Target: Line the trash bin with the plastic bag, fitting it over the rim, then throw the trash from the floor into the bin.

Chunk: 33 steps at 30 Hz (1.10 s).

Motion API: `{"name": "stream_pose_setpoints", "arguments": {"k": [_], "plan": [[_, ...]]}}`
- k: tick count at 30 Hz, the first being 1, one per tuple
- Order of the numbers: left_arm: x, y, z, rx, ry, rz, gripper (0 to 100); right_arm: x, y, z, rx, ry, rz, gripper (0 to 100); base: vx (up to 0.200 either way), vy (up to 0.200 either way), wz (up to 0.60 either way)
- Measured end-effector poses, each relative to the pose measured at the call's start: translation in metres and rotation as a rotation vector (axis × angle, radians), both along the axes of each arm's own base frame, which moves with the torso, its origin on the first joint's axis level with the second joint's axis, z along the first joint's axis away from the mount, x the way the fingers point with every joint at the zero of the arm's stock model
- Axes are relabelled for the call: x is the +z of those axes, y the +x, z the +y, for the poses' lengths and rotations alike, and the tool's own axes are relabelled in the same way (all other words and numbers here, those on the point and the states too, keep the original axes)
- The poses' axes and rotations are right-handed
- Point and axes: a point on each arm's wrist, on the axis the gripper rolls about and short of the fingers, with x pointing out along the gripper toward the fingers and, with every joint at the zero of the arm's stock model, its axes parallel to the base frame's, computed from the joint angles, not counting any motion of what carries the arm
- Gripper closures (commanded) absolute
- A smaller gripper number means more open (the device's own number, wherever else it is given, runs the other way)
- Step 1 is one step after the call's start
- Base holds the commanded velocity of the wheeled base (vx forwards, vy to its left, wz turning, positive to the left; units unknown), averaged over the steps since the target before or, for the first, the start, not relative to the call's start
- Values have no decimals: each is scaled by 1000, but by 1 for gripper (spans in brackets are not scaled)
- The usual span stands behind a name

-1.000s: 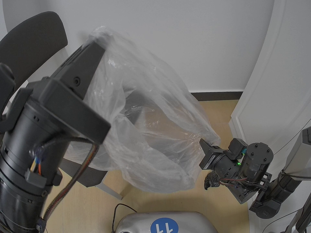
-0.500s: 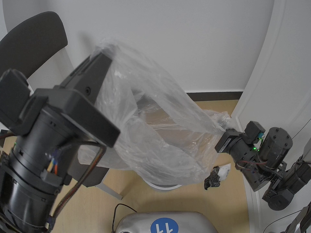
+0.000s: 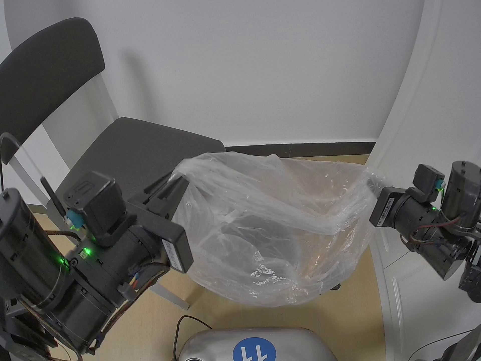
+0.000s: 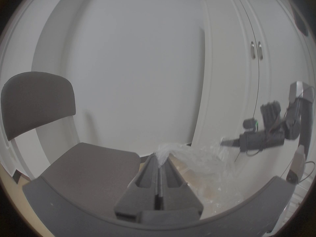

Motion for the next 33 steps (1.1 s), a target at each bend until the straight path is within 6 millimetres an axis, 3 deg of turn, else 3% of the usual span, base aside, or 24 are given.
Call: {"name": "stream_pose_setpoints", "arguments": {"k": [6, 14, 33], "plan": [[-5, -1, 6, 6, 48, 43, 100, 33, -18, -3, 33, 0, 53, 100, 0, 0, 0], [3, -5, 14, 9, 15, 46, 100, 67, -34, -9, 58, 18, 74, 100, 0, 0, 0], [22, -16, 59, 117, 65, 17, 100, 79, -73, -45, 69, -145, 56, 100, 0, 0, 0]]}}
